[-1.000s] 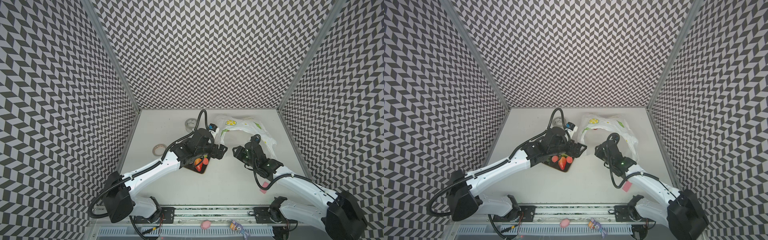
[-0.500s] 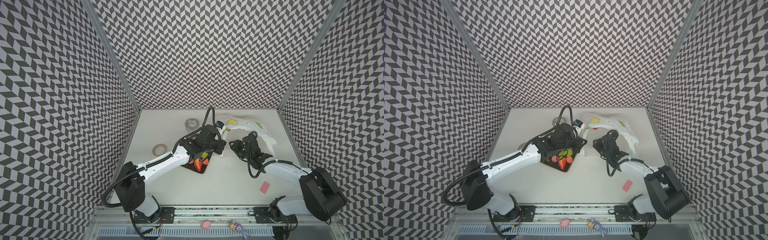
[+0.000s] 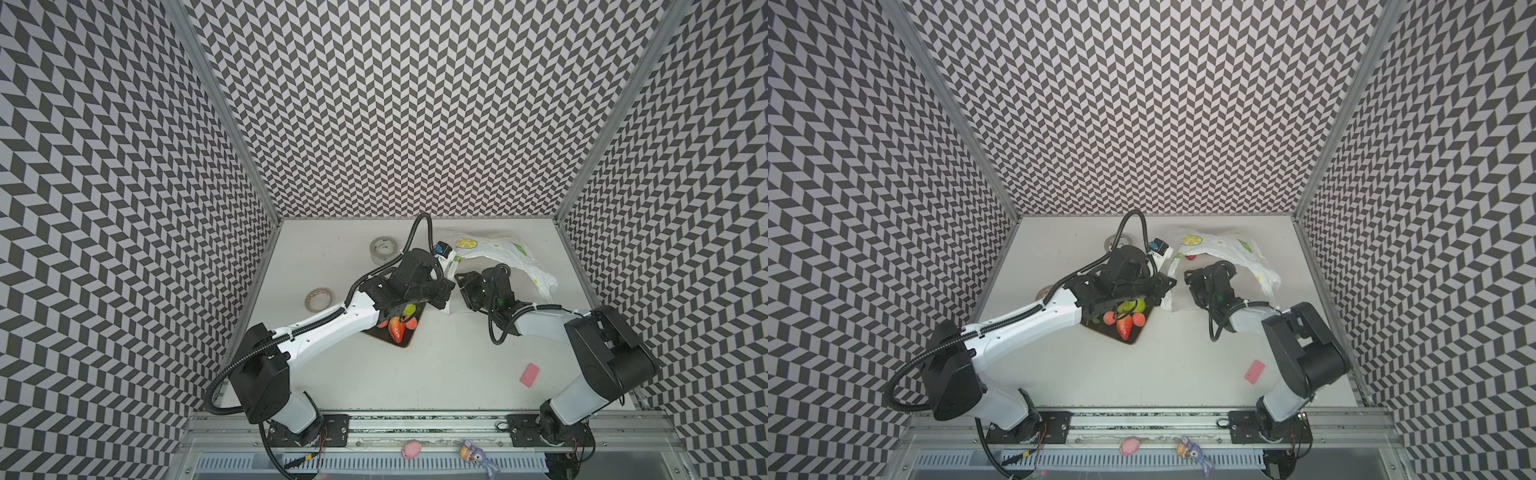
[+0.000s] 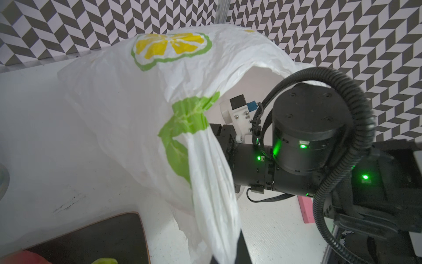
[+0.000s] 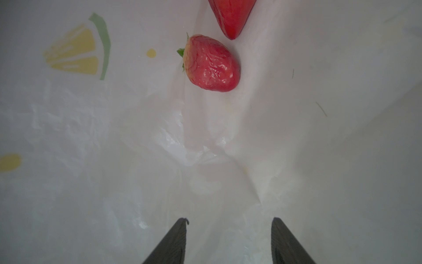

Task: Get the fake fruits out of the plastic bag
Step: 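Lower the open right gripper toward the red-yellow pear inside the bag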

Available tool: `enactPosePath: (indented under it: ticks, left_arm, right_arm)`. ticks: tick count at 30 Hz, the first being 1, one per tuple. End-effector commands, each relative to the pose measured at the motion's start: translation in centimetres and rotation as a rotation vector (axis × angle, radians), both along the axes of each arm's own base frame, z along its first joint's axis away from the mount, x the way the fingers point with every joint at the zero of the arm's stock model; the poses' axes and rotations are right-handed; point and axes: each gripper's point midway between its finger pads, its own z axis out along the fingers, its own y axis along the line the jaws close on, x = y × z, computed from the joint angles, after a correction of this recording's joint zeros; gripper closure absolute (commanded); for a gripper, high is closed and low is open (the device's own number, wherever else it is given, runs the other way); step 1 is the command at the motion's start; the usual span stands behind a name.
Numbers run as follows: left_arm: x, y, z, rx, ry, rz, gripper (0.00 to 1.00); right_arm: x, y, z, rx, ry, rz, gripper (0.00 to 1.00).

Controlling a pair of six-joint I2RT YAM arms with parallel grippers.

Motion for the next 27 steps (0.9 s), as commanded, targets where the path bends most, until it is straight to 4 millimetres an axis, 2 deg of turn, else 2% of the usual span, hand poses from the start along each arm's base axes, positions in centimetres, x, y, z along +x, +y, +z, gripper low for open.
enactPosePath:
  ticks: [1,6,14,20,27]
  left_arm:
    - [-0.7,-0.6,2.4,-0.055,-0.048,-0.051,1.0]
    - [-1.3,-0.7,2.2,-0.055,-0.048,-0.08,1.0]
    - [-2.2,-1.1,2.9,-0.071,-0.074,-0.124,1.0]
    - [-2.7,-1.2,3.5,-0.089,-0.091,-0.15,1.0]
    - [-3.0,-1.2,3.6,-0.092,-0.098,-0.167,1.0]
  right_arm:
    - [2.7,-0.3,2.3,0.096,-0.062,-0.075,0.39]
    - [4.6,-1.2,2.2,0.081,-0.067,-0.105,0.39]
    - [6.5,-3.3,0.7,-0.02,-0.051,-0.136,0.37]
    - [7.5,-4.9,0.2,-0.065,-0.055,-0.142,0.34]
    - [8.9,-5.3,-0.6,-0.119,-0.043,-0.113,0.34]
